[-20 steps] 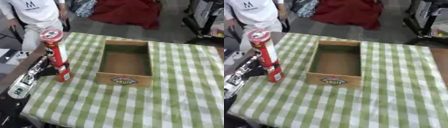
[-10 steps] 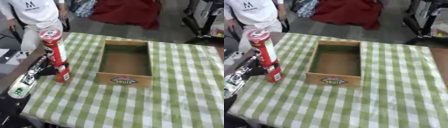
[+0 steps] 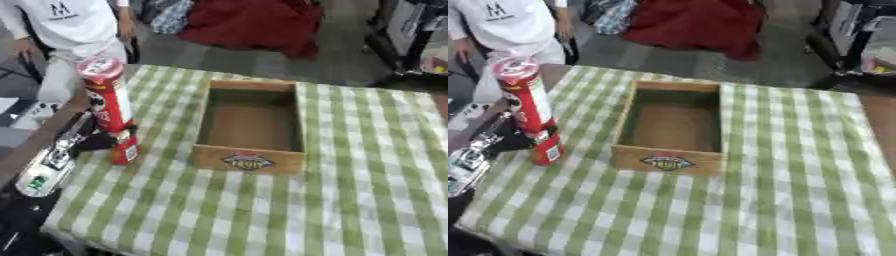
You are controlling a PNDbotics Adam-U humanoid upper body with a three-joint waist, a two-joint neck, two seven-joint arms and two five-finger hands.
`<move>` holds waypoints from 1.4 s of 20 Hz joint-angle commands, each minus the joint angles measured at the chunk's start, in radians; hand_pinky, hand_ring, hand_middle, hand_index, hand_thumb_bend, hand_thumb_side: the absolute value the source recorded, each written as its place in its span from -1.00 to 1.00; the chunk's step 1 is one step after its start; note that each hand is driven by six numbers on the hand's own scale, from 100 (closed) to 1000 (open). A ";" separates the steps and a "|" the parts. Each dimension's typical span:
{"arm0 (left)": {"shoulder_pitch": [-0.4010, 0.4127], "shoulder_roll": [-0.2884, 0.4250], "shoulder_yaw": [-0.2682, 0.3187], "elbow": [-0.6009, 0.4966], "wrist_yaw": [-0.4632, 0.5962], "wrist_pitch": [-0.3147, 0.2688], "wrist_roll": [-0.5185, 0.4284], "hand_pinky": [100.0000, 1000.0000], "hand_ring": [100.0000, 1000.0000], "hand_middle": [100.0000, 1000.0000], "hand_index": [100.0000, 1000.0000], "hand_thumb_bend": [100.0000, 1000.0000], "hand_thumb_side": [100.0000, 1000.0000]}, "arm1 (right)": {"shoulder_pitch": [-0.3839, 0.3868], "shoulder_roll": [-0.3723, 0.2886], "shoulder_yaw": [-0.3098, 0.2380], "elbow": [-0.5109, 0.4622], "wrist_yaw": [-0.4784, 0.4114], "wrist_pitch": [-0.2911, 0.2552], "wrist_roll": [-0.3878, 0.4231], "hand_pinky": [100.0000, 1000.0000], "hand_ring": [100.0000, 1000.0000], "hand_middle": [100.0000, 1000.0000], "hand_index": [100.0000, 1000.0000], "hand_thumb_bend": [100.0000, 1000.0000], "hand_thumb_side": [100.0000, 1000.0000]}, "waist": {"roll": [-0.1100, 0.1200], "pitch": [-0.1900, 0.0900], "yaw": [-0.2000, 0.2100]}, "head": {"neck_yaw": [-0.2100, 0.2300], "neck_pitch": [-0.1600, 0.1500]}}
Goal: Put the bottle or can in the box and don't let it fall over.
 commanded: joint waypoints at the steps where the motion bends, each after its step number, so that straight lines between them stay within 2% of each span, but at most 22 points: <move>1: -0.013 0.023 0.006 -0.016 0.007 0.000 0.008 0.92 -0.04 0.00 0.20 -1.00 -0.92 | -0.006 -0.020 -0.013 -0.016 -0.005 -0.002 -0.002 0.61 0.47 0.47 0.62 -1.00 0.40 | 0.000 -0.011 0.000 | 0.002 -0.013; 5: -0.012 0.023 0.008 -0.022 0.006 -0.004 0.017 0.91 -0.07 -0.02 0.15 -1.00 -0.98 | -0.006 -0.020 -0.014 -0.015 -0.006 -0.003 -0.002 0.61 0.47 0.47 0.62 -1.00 0.40 | 0.000 -0.011 0.000 | 0.001 -0.013; 6: -0.012 0.024 0.009 -0.025 0.006 -0.006 0.022 0.90 -0.08 -0.02 0.14 -1.00 -0.90 | -0.006 -0.020 -0.014 -0.015 -0.006 -0.003 -0.002 0.61 0.47 0.47 0.62 -1.00 0.40 | 0.000 -0.011 0.000 | 0.000 -0.013; 7: -0.012 0.024 0.011 -0.029 0.006 -0.008 0.027 0.89 -0.09 -0.03 0.13 -1.00 -0.99 | -0.006 -0.020 -0.014 -0.016 -0.005 -0.003 -0.002 0.61 0.47 0.47 0.62 -1.00 0.40 | 0.001 -0.011 0.000 | 0.000 -0.013; 16: -0.015 0.024 0.018 -0.047 0.022 -0.007 0.057 0.86 -0.15 -0.09 0.02 -1.00 -0.99 | -0.006 -0.021 -0.013 -0.015 -0.005 -0.002 -0.003 0.62 0.47 0.47 0.61 -1.00 0.40 | 0.001 -0.012 0.000 | -0.003 -0.011; 28: -0.023 0.022 0.022 -0.055 0.036 -0.012 0.074 0.78 -0.20 -0.16 -0.07 -1.00 -0.90 | -0.009 -0.023 -0.011 -0.015 -0.006 -0.003 -0.003 0.62 0.47 0.47 0.61 -1.00 0.39 | 0.000 -0.013 0.000 | -0.005 -0.009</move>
